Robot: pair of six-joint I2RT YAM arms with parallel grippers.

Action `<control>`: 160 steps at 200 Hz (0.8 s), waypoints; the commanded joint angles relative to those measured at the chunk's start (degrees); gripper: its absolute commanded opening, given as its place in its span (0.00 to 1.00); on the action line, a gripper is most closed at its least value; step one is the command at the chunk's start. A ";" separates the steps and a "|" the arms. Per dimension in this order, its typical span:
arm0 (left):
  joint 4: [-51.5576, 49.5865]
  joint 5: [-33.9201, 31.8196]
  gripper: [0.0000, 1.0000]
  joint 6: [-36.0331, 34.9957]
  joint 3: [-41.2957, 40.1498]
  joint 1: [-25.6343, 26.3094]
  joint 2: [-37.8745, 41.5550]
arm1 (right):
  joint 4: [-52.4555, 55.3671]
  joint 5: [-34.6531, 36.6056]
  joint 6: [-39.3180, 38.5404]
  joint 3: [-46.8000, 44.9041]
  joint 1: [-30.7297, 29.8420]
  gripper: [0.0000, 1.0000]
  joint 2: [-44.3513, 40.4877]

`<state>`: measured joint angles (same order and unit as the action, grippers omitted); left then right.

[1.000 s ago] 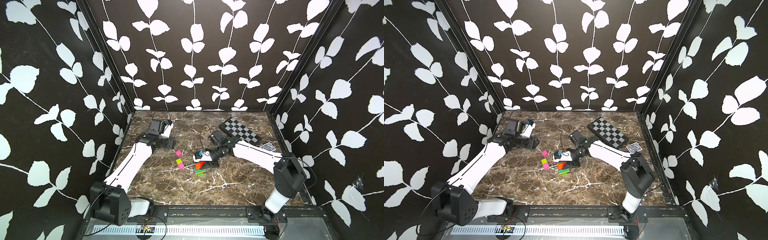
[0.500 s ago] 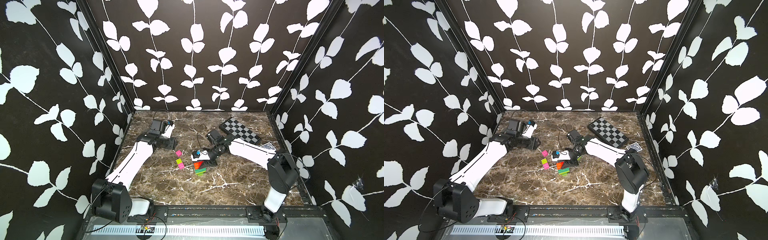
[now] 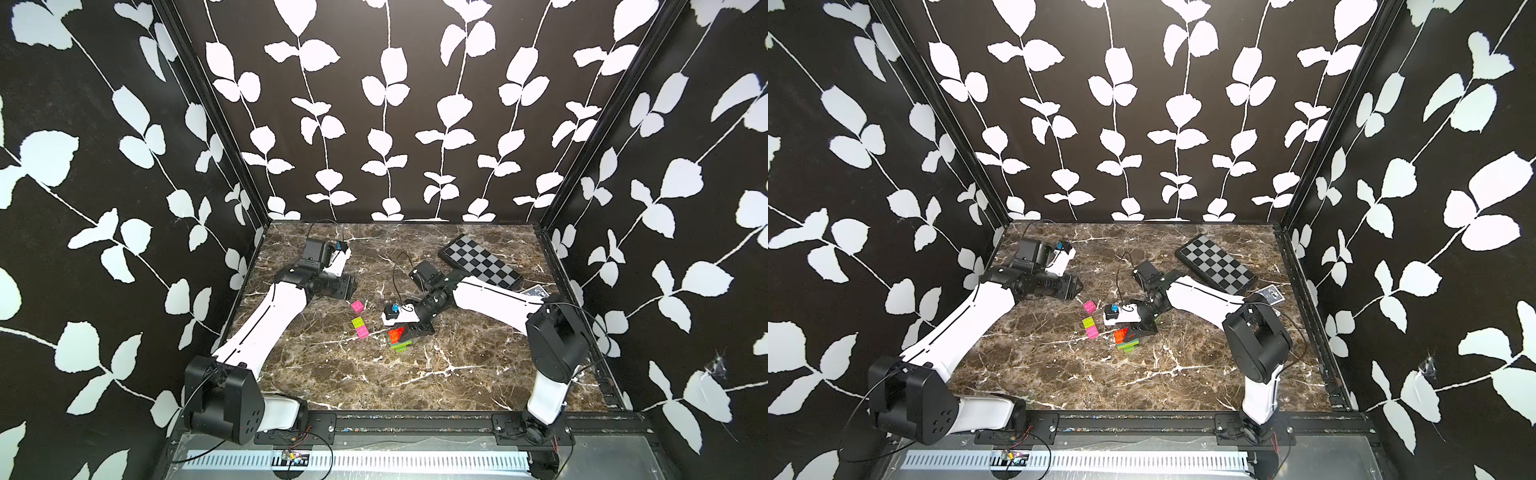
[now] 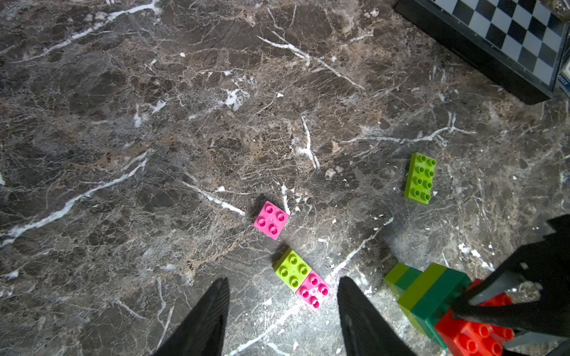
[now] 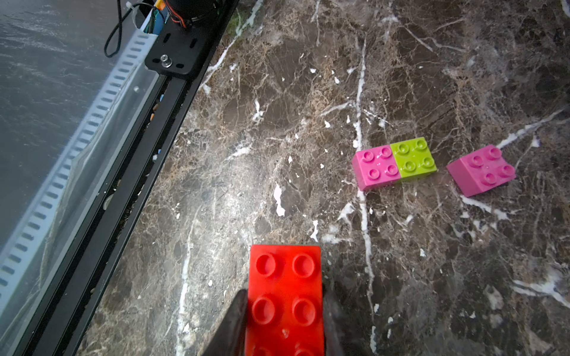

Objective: Assemble a carrot with lego
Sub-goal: Assemble the lego brick with the lego brick.

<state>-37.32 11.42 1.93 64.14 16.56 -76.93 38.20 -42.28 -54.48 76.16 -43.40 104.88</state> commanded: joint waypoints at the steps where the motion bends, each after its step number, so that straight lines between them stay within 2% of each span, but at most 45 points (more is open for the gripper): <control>1: 0.52 0.97 0.58 -0.35 0.57 -0.30 0.07 | 1.35 -1.14 -0.59 2.59 0.22 0.21 0.87; 160: 0.51 2.38 0.58 -0.63 0.64 -0.30 -0.07 | 4.44 -0.35 -0.98 2.84 1.30 0.19 3.66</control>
<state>-37.32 12.97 1.89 64.14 16.56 -77.21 40.14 -43.70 -54.70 78.08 -42.33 106.96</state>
